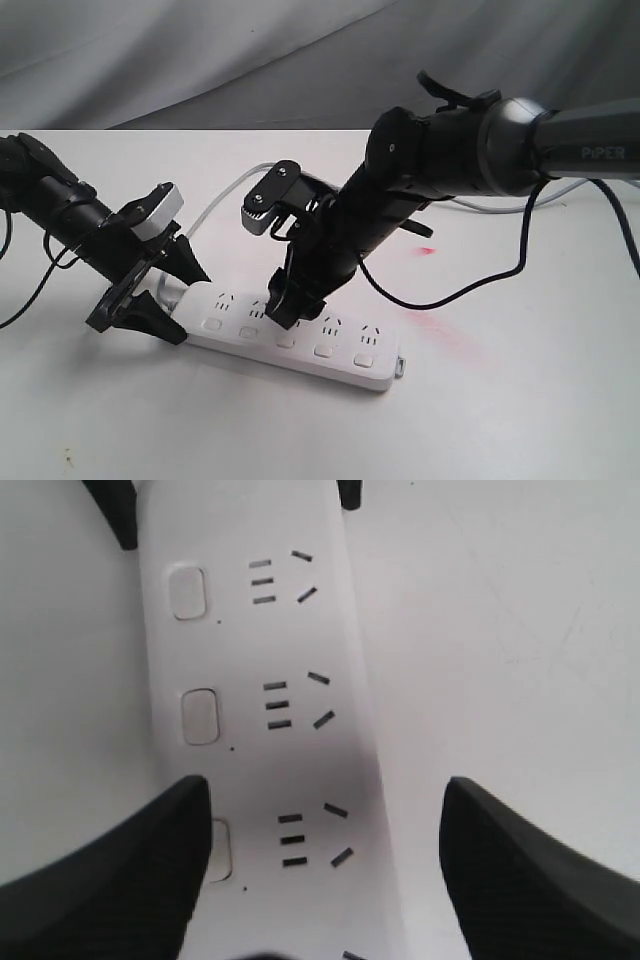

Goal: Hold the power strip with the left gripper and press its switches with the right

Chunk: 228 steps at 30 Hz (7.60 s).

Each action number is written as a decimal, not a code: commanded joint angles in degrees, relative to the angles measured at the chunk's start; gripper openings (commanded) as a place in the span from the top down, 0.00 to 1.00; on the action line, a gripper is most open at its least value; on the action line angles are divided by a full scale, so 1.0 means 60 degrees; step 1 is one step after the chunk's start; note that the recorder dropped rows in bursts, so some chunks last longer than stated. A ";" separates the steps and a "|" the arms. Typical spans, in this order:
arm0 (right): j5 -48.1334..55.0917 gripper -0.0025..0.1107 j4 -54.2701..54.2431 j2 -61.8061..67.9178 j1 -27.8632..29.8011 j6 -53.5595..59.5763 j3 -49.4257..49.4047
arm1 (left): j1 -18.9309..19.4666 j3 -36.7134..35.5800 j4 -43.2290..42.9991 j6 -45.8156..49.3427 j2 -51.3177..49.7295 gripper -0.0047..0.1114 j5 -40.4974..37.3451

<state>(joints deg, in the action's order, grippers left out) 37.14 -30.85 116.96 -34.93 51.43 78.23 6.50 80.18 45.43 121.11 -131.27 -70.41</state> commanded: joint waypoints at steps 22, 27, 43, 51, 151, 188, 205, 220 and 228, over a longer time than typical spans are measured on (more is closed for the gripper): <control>-0.1364 0.45 -0.1360 -0.0255 0.0002 0.1486 -0.1193 | -0.0063 -0.0143 -0.0692 -0.0196 -0.0140 0.57 0.0243; -0.1268 0.45 -0.1383 -0.0091 0.0002 0.1523 -0.1193 | -0.0063 -0.0143 -0.0692 -0.0196 -0.0140 0.57 0.0243; -0.1315 0.45 -0.1359 0.0357 0.0002 0.1548 -0.1296 | -0.0063 -0.0143 -0.0692 -0.0196 -0.0140 0.57 0.0243; -0.1508 0.45 -0.1111 -0.0825 0.0022 0.1548 -0.1296 | -0.0063 -0.0143 -0.0691 -0.0196 -0.0140 0.57 0.0164; -0.2679 0.45 -0.1281 -0.2928 0.0864 0.1360 -0.4403 | -0.0063 -0.0143 -0.0691 -0.0196 -0.0140 0.57 0.0146; -0.2126 0.98 0.4520 -0.8070 0.1181 -0.4390 -0.4403 | -0.0063 -0.0143 -0.0691 -0.0196 -0.0140 0.57 0.0075; 0.0843 0.98 0.8568 -1.4189 0.1181 -0.9621 -0.4403 | -0.0063 -0.0143 -0.0691 -0.0196 -0.0140 0.57 0.0075; 0.1234 0.98 0.8575 -1.7153 0.1181 -0.9620 -0.4403 | -0.0063 -0.0143 -0.0691 -0.0196 -0.0140 0.57 0.0075; 0.1141 0.98 0.8658 -1.7338 0.1181 -0.9620 -0.4403 | -0.0063 -0.0143 -0.0691 -0.0196 -0.0140 0.57 0.0075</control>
<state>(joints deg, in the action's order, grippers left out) 44.52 20.60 13.00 -28.01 -6.21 51.97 6.50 80.18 45.33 121.11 -131.27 -70.62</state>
